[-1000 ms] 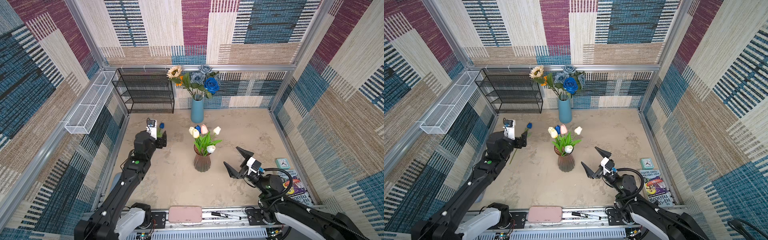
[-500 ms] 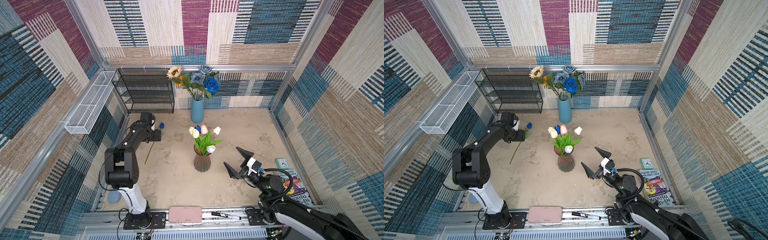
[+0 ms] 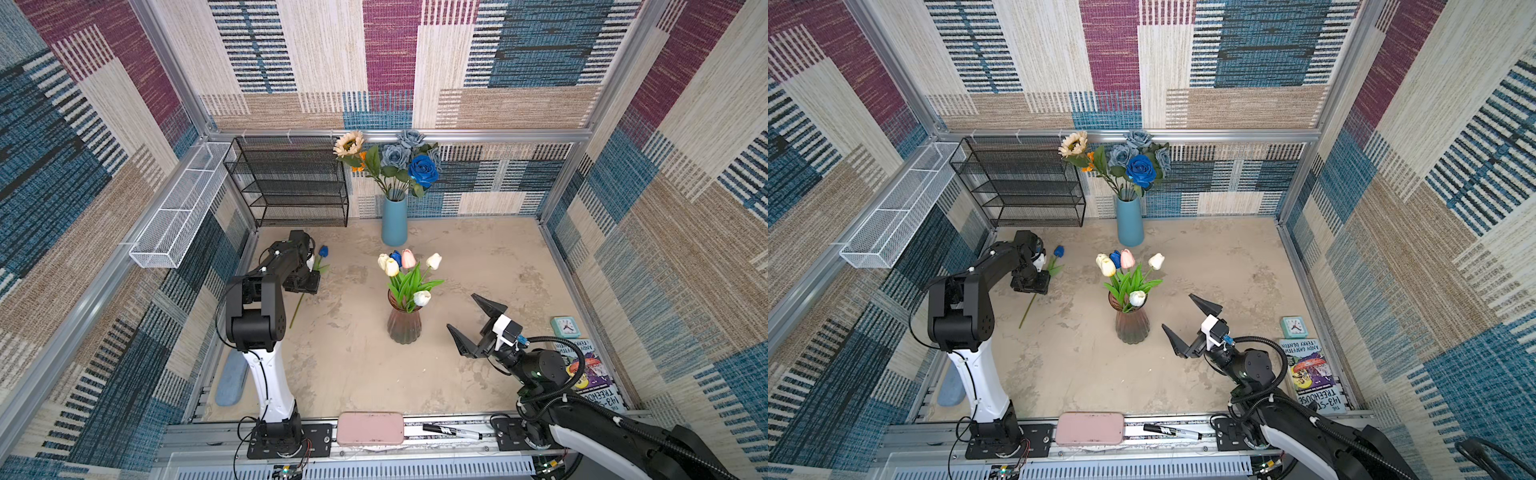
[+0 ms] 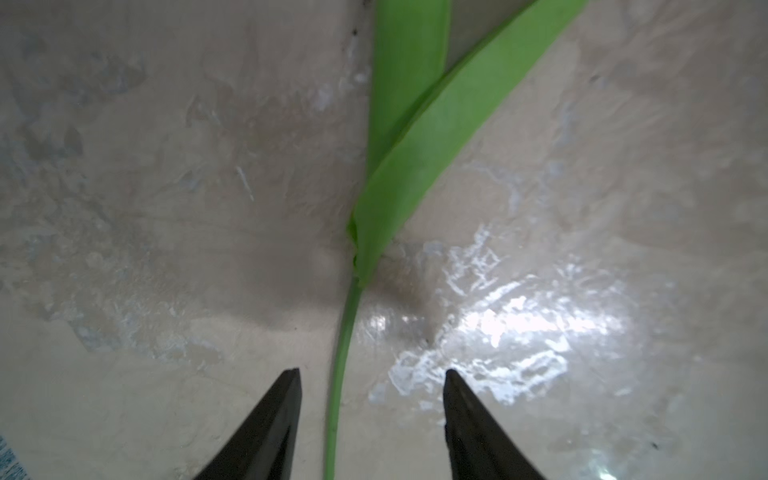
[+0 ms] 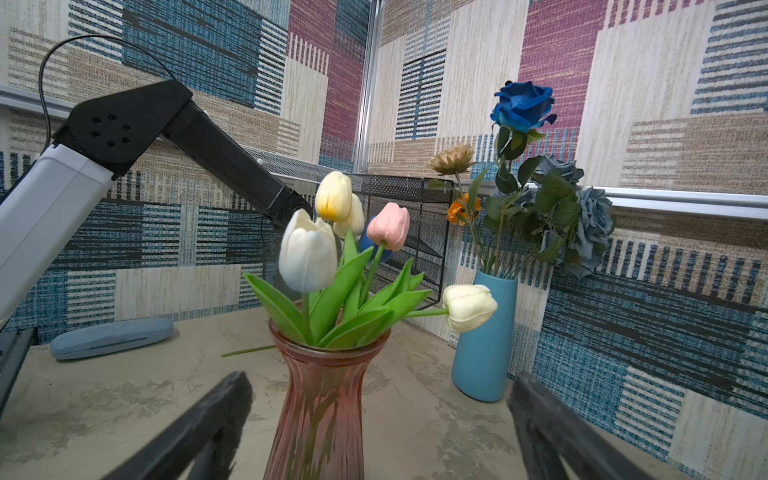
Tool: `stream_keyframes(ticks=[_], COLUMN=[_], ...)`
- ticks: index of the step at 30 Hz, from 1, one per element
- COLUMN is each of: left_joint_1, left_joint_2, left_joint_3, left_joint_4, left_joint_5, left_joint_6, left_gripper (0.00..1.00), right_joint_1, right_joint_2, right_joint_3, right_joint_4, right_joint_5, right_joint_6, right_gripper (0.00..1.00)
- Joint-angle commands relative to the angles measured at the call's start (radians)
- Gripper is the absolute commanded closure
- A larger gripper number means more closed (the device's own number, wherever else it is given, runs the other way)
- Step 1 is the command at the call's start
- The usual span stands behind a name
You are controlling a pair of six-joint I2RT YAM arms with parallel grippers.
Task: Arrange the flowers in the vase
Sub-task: 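Move the left gripper back to the table and grasp the blue tulip stem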
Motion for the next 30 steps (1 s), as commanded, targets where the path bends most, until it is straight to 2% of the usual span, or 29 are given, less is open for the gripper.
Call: stream_keyframes(ticks=[1,6,12,18,24,30], left_joint_1=[0.003,0.004,0.002,0.004,-0.011,-0.032], left_joint_2=[0.023,0.07,0.1,0.078,0.008,-0.208], left_joint_3=[0.016,0.048,0.057,0.044,-0.013,-0.207], left_joint_4=[-0.028,-0.035,-0.035,-0.037,0.012,0.175], left_joint_5=[-0.041,-0.061,-0.066,-0.041,0.012,0.103], left_joint_6=[0.04,0.049,0.047,0.031,-0.028,-0.144], left_gripper=[0.45,0.53,0.8,0.98,1.0,1.0], right_joint_1=[0.002,0.002,0.002,0.002,0.001,0.002], right_joint_2=[-0.001,-0.006,-0.011,-0.007,-0.005,-0.007], right_joint_3=[0.008,0.006,0.004,0.004,0.006,0.006], right_joint_4=[0.016,0.015,0.014,0.016,0.016,0.013], right_joint_5=[-0.008,-0.003,0.0,-0.001,-0.001,0.004], right_joint_6=[0.007,0.004,0.004,0.006,0.005,0.004], right_gripper=[0.0,0.0,0.0,0.0,0.0,0.0])
